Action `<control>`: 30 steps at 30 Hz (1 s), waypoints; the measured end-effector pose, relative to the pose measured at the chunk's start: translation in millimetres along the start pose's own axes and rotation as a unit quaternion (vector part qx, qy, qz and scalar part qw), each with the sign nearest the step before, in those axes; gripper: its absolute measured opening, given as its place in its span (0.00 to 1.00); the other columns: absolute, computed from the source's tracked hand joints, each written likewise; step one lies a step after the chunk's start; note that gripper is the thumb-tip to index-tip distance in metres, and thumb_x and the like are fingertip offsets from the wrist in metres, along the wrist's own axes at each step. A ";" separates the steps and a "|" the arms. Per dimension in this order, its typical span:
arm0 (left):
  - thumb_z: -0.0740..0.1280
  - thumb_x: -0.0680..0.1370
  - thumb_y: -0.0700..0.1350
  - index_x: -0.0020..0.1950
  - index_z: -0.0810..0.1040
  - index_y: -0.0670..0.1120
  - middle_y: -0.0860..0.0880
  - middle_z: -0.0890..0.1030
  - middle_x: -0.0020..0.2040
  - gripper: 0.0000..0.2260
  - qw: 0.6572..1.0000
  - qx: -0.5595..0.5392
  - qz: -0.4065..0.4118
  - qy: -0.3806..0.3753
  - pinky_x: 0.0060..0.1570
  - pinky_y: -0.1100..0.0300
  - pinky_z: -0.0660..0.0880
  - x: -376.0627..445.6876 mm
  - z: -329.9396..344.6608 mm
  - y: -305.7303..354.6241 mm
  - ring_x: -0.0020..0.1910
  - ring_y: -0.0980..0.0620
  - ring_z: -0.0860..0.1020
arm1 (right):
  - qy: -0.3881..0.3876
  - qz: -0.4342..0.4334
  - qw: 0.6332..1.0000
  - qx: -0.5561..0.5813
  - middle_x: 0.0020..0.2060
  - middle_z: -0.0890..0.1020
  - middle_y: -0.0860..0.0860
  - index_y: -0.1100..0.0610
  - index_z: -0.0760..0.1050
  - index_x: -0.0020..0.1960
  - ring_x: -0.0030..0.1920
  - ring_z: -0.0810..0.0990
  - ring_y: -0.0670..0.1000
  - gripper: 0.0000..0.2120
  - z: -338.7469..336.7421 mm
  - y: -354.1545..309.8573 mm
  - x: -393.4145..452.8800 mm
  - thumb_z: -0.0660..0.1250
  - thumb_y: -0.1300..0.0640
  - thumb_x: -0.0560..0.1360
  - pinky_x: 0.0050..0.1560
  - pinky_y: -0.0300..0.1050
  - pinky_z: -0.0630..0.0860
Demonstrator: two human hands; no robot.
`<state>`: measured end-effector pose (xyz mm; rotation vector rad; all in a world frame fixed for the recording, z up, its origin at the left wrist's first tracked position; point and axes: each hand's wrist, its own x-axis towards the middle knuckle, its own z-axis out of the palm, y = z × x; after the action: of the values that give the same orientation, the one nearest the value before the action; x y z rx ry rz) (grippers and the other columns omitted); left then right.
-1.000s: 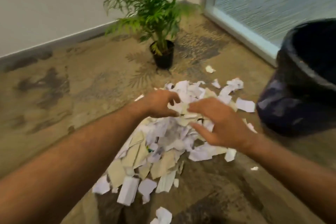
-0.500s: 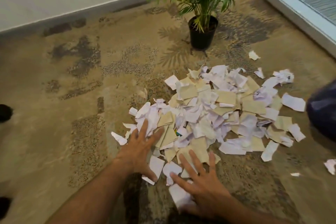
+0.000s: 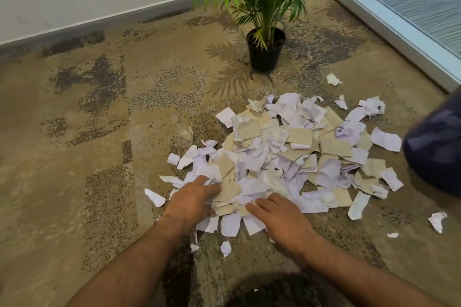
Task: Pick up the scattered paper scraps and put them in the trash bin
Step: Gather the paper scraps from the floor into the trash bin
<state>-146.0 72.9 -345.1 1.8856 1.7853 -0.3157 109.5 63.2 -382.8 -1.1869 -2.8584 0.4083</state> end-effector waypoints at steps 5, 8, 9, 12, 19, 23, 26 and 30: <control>0.71 0.74 0.41 0.56 0.84 0.54 0.50 0.82 0.51 0.13 0.999 -0.025 -0.001 0.040 0.44 0.59 0.73 1.9 -18.0 5.7 0.53 0.46 0.80 | 0.095 0.031 0.989 0.108 0.42 0.85 0.50 0.51 0.83 0.53 0.38 0.83 0.55 0.29 -10.5 17.7 1.2 0.78 0.67 0.53 0.30 0.47 0.80; 0.74 0.72 0.44 0.54 0.85 0.53 0.51 0.85 0.48 0.11 0.999 -0.034 -0.001 0.038 0.44 0.59 0.76 3.2 -43.4 9.1 0.48 0.49 0.81 | 0.164 0.064 0.967 0.184 0.41 0.87 0.50 0.53 0.85 0.48 0.40 0.85 0.53 0.18 -32.0 22.5 1.3 0.77 0.67 0.61 0.39 0.45 0.83; 0.75 0.72 0.44 0.54 0.85 0.52 0.52 0.85 0.47 0.11 0.998 -0.041 0.002 0.043 0.46 0.58 0.77 3.4 -55.1 11.2 0.47 0.51 0.81 | 0.187 0.084 0.956 0.209 0.42 0.87 0.49 0.53 0.86 0.48 0.41 0.85 0.50 0.14 -43.4 23.1 1.0 0.74 0.65 0.65 0.42 0.43 0.82; 0.75 0.73 0.45 0.53 0.85 0.52 0.56 0.82 0.43 0.09 0.995 -0.062 0.026 0.076 0.43 0.62 0.76 1.5 -96.6 23.6 0.41 0.58 0.79 | 0.219 0.168 0.916 0.292 0.45 0.86 0.44 0.50 0.86 0.49 0.46 0.83 0.40 0.10 -84.1 24.2 -3.7 0.71 0.62 0.72 0.51 0.36 0.79; 0.78 0.70 0.45 0.42 0.82 0.59 0.62 0.81 0.39 0.10 0.959 -0.183 0.120 0.181 0.36 0.70 0.73 -4.8 -196.9 90.9 0.38 0.67 0.78 | 0.308 0.248 0.803 0.445 0.39 0.86 0.41 0.44 0.84 0.45 0.39 0.85 0.44 0.16 -206.6 37.4 -23.6 0.74 0.67 0.70 0.40 0.35 0.79; 0.80 0.67 0.45 0.46 0.86 0.52 0.58 0.85 0.40 0.09 0.911 -0.268 0.195 0.243 0.37 0.66 0.78 0.3 -239.5 155.8 0.38 0.64 0.82 | 0.397 0.246 0.750 0.468 0.38 0.87 0.52 0.53 0.85 0.47 0.33 0.81 0.56 0.11 -279.0 59.6 -55.3 0.72 0.68 0.71 0.35 0.43 0.79; 0.80 0.68 0.44 0.46 0.86 0.49 0.53 0.86 0.42 0.09 0.874 -0.336 0.249 0.248 0.41 0.52 0.82 8.8 -264.4 215.5 0.42 0.53 0.84 | 0.488 0.259 0.695 0.461 0.37 0.86 0.52 0.55 0.85 0.44 0.34 0.81 0.52 0.10 -322.7 91.3 -88.7 0.72 0.68 0.69 0.35 0.43 0.79; 0.78 0.69 0.40 0.50 0.86 0.47 0.51 0.86 0.45 0.11 0.821 -0.413 0.322 0.227 0.46 0.49 0.83 14.2 -287.1 303.9 0.45 0.51 0.85 | 0.561 0.314 0.618 0.452 0.32 0.85 0.45 0.55 0.81 0.44 0.30 0.81 0.43 0.10 -362.3 147.1 -139.9 0.74 0.60 0.63 0.31 0.35 0.77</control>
<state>100.9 234.1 -48.5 1.7873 1.0795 1.0627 353.5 149.1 -57.9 -1.3432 -0.8677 0.6461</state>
